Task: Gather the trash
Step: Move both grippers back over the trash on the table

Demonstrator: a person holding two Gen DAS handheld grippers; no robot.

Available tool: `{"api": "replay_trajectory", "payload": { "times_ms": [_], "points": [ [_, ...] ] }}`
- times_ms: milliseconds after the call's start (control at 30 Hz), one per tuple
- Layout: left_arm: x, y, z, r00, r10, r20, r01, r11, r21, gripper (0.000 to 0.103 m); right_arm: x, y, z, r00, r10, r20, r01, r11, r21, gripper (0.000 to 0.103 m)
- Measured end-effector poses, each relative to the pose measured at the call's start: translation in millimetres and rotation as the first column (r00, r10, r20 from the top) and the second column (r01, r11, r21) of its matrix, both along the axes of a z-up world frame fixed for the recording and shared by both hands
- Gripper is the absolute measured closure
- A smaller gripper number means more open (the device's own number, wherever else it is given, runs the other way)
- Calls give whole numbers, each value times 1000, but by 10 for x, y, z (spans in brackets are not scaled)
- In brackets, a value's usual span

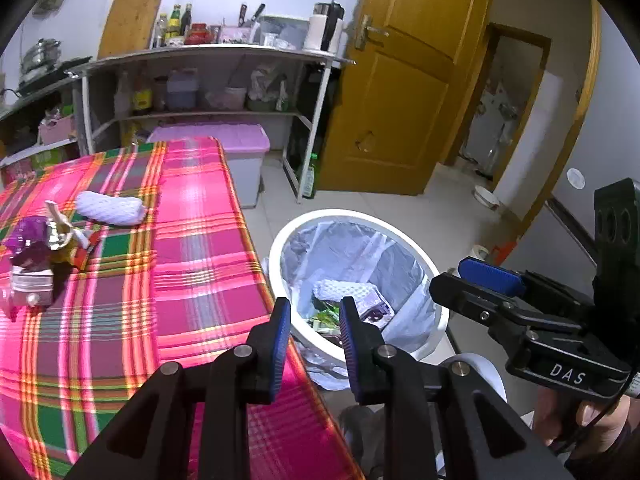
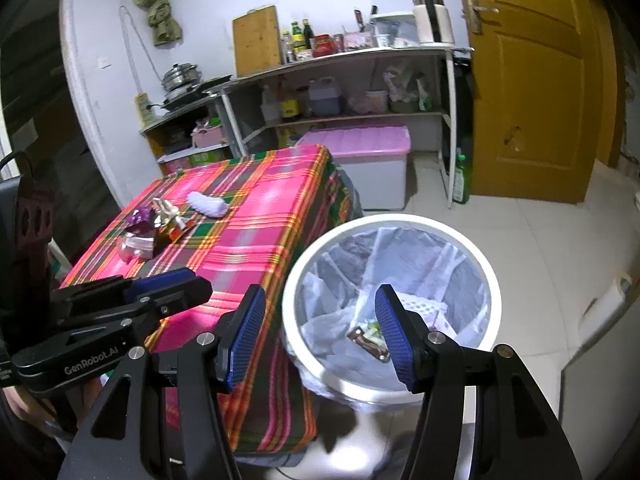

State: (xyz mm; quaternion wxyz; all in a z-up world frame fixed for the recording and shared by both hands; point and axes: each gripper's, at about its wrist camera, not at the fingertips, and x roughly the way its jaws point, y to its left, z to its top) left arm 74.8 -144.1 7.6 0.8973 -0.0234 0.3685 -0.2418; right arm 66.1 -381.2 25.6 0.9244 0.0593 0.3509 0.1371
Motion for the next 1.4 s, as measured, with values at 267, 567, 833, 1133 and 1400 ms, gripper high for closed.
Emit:
{"api": "replay_trajectory", "payload": {
  "times_ms": [267,567,833,1133,1400],
  "points": [
    [-146,256,111,997,56,46,-56,998,-5,78,-59,234,76,998,47,30,-46,998,-37,45],
    [-277,513,138,991,107,78,-107,994,3,78,-126,467,107,987,131,92,-127,991,-46,45],
    [-355,753,91,985,152,87,-153,988,9,78,-47,714,24,978,201,47,-200,979,-37,45],
    [-313,1115,2,969,235,75,-236,972,8,78,57,902,-44,973,229,-2,-229,973,-34,45],
    [-226,1452,-66,946,319,56,-319,948,0,78,170,1120,-44,963,269,-17,-269,963,-24,45]
  ]
}}
